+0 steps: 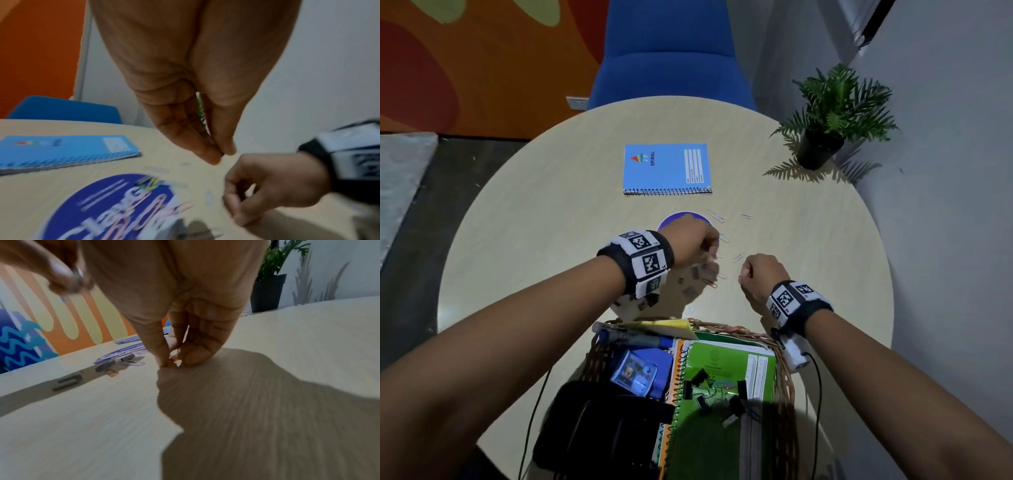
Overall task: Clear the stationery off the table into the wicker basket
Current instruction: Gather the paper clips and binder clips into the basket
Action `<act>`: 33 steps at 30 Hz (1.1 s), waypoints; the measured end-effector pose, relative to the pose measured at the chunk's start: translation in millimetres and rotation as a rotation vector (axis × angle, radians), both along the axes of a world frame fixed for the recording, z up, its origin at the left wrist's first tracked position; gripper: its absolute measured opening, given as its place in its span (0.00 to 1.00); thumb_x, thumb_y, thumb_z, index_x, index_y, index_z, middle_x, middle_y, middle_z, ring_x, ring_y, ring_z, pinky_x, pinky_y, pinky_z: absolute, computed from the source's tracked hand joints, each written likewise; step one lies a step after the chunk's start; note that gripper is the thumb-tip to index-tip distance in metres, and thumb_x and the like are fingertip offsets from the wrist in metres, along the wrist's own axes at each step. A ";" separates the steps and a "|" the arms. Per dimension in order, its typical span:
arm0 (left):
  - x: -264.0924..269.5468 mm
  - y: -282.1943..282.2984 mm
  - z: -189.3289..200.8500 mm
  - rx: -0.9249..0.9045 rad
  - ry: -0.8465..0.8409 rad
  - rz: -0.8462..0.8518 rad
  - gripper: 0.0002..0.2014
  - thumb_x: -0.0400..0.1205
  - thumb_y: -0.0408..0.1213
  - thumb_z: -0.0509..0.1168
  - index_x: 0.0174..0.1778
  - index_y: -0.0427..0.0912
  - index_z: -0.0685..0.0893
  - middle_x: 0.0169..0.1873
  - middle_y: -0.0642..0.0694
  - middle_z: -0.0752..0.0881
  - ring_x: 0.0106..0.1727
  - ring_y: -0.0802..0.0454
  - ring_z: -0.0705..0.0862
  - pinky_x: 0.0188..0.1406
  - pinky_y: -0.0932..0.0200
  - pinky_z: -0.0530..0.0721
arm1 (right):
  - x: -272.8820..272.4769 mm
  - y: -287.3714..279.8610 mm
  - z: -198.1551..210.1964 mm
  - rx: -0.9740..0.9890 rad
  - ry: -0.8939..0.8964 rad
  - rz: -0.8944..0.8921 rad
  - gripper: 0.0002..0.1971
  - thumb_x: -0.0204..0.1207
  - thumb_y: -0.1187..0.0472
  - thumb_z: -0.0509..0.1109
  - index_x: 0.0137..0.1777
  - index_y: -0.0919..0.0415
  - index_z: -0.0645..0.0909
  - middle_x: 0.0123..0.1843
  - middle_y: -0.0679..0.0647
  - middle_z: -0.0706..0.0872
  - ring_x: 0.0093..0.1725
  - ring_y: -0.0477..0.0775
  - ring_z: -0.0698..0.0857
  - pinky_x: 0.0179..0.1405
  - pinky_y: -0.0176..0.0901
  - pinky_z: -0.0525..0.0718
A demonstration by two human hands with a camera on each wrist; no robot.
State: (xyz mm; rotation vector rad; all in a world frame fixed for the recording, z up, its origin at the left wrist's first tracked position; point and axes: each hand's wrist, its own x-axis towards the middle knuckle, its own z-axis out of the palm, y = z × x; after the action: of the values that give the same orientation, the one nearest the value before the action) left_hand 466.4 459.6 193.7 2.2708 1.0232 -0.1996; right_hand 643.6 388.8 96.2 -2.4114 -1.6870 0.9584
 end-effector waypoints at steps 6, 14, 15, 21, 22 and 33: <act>2.7 -65.1 31.6 -0.196 -0.078 -0.202 0.04 0.75 0.37 0.73 0.42 0.42 0.91 0.35 0.46 0.93 0.35 0.55 0.87 0.39 0.69 0.80 | 14.5 -14.9 17.5 0.145 0.178 -0.102 0.07 0.69 0.71 0.68 0.38 0.59 0.83 0.36 0.54 0.88 0.38 0.55 0.87 0.34 0.37 0.81; -26.4 -85.7 9.7 -0.235 -0.038 -0.211 0.10 0.78 0.35 0.69 0.54 0.44 0.90 0.46 0.47 0.93 0.39 0.61 0.82 0.39 0.72 0.75 | 19.3 -63.9 71.1 0.174 0.295 0.113 0.05 0.73 0.66 0.72 0.41 0.57 0.87 0.36 0.50 0.88 0.33 0.44 0.83 0.39 0.36 0.80; -30.6 -78.4 9.9 -0.210 -0.051 -0.151 0.10 0.79 0.35 0.68 0.54 0.43 0.90 0.47 0.47 0.92 0.37 0.61 0.81 0.38 0.73 0.74 | 17.2 -72.9 78.3 0.160 0.321 0.142 0.05 0.73 0.66 0.72 0.41 0.56 0.88 0.35 0.48 0.88 0.33 0.41 0.83 0.40 0.37 0.81; -51.0 -25.1 9.9 -0.107 -0.155 0.211 0.05 0.80 0.36 0.68 0.44 0.41 0.88 0.39 0.45 0.89 0.33 0.55 0.83 0.39 0.65 0.80 | -1.5 -107.0 99.8 -0.128 0.425 0.425 0.07 0.76 0.65 0.69 0.48 0.58 0.89 0.39 0.49 0.93 0.38 0.43 0.90 0.42 0.31 0.85; -52.1 -16.9 5.9 -0.068 -0.097 0.211 0.04 0.80 0.36 0.68 0.44 0.41 0.87 0.39 0.46 0.88 0.37 0.53 0.83 0.43 0.61 0.79 | -2.2 -104.0 98.6 -0.106 0.399 0.431 0.08 0.77 0.65 0.69 0.50 0.57 0.89 0.40 0.46 0.92 0.38 0.39 0.88 0.41 0.27 0.83; 1.8 9.2 -35.6 -0.026 0.421 -0.025 0.13 0.81 0.38 0.65 0.57 0.34 0.86 0.46 0.38 0.85 0.46 0.42 0.79 0.53 0.55 0.79 | -16.1 8.6 29.3 0.016 -0.030 0.294 0.04 0.72 0.60 0.69 0.44 0.51 0.83 0.46 0.52 0.88 0.45 0.57 0.86 0.45 0.46 0.84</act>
State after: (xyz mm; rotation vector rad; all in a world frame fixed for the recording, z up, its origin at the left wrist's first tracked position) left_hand 468.2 468.8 158.0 2.2689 1.1896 -0.7207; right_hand 627.4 397.4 125.5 -2.2176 -2.0932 0.9365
